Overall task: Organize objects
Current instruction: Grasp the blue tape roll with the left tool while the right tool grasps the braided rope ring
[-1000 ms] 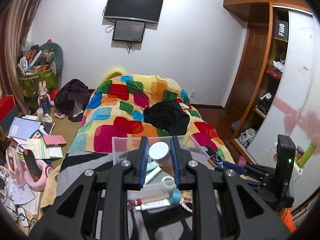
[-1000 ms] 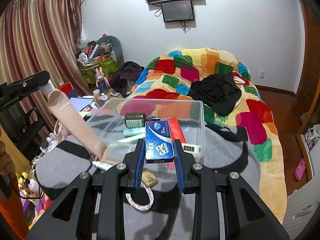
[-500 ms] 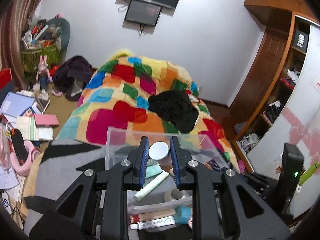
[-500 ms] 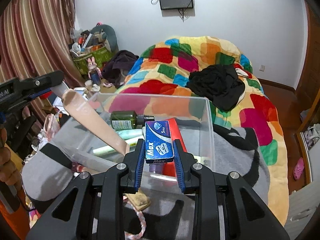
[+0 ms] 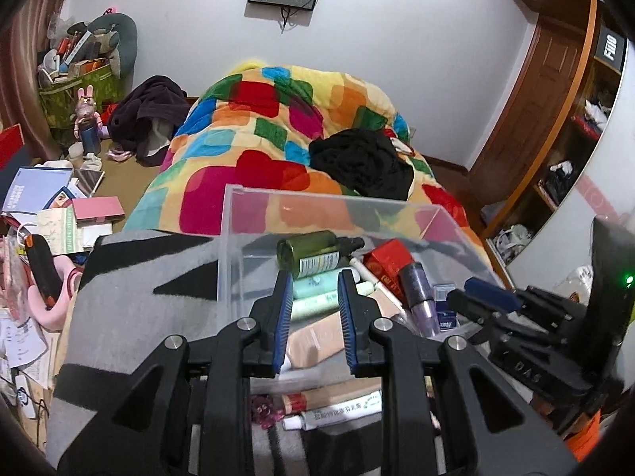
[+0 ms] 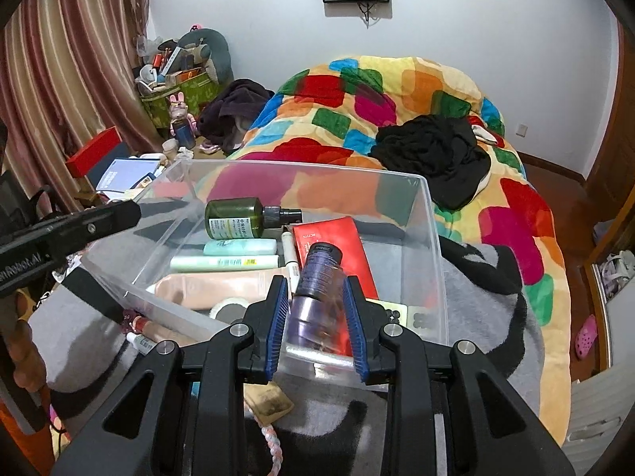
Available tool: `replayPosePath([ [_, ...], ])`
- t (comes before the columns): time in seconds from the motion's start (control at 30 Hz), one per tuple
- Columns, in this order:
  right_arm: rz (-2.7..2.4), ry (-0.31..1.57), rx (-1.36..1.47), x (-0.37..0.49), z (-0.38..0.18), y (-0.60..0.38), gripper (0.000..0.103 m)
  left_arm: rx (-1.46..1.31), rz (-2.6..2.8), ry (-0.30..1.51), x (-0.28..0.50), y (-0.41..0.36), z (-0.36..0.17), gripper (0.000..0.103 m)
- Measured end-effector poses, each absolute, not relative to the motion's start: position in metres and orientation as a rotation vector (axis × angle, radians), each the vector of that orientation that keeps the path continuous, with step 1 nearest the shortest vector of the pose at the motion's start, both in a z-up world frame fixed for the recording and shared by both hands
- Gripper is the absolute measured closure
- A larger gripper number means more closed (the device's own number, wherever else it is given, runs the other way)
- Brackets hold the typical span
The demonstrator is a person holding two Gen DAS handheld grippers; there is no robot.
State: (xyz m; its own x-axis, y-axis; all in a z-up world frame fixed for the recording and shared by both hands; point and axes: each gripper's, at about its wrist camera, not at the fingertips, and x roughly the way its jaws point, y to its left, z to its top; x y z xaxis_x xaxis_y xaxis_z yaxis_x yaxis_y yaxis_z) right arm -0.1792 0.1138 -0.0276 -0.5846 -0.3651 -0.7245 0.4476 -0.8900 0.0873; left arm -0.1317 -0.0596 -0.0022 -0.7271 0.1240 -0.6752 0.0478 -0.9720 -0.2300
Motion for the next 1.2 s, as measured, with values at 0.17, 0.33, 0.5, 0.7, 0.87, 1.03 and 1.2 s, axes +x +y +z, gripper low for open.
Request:
replayPosePath([
  [0.17, -2.436, 0.132, 1.066, -0.168, -0.02, 0.119, 0.067, -1.137, 2.865, -0.272, -0.119, -0.048, 0.001, 0.081],
  [0.33, -2.435, 0.143, 1.035, -0.152, -0.012, 0.124, 0.065, -1.108, 2.865, -0.192, -0.104, -0.033, 0.008, 0.068],
  [0.5, -2.413, 0.15, 1.031, -0.134, -0.014, 0.131, 0.065, -1.08, 2.846, -0.126, -0.089, -0.015, 0.01, 0.053],
  [0.7, -2.354, 0.178, 1.088, -0.115, -0.036, 0.133, 0.061, -1.13, 2.779, -0.07, -0.084, 0.005, -0.007, 0.053],
  [0.87, -2.316, 0.207, 1.191, -0.113, -0.067, 0.133, 0.061, -1.243, 2.719, -0.029, -0.095, 0.018, -0.035, 0.053],
  [1.03, -2.325, 0.294, 1.177, -0.103, -0.077, 0.128, 0.064, -1.319, 2.678, -0.018, -0.104, 0.027, -0.054, 0.055],
  [1.2, -2.326, 0.285, 1.159, -0.096, -0.077, 0.133, 0.093, -1.317, 2.671, -0.063, -0.108, 0.025, -0.057, 0.076],
])
